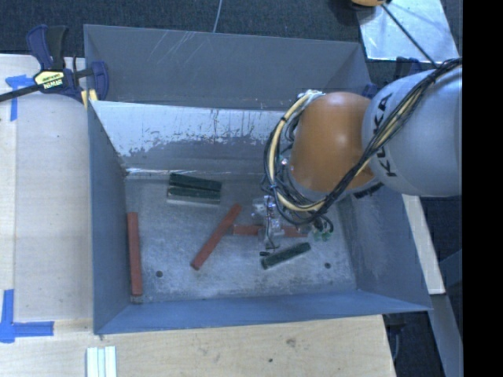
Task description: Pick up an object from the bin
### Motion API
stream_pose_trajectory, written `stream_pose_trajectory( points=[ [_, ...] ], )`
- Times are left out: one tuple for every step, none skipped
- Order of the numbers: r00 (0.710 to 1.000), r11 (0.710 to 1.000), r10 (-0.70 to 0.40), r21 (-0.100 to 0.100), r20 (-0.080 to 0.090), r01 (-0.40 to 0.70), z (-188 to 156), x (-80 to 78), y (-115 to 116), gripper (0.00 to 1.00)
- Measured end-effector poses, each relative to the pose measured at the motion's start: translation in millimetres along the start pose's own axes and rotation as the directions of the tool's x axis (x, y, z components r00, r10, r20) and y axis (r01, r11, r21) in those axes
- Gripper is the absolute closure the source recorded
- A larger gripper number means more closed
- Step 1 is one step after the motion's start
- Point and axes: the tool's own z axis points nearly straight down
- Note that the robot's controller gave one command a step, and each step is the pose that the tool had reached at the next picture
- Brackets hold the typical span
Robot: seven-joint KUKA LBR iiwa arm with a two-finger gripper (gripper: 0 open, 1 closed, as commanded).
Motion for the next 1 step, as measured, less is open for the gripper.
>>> stream_pose_trajectory(
  points=[
    [1.000, 1.000, 0.000, 0.001, 0.008, 0.000, -10.9, -1.8, -0.3, 1.00]
  ],
)
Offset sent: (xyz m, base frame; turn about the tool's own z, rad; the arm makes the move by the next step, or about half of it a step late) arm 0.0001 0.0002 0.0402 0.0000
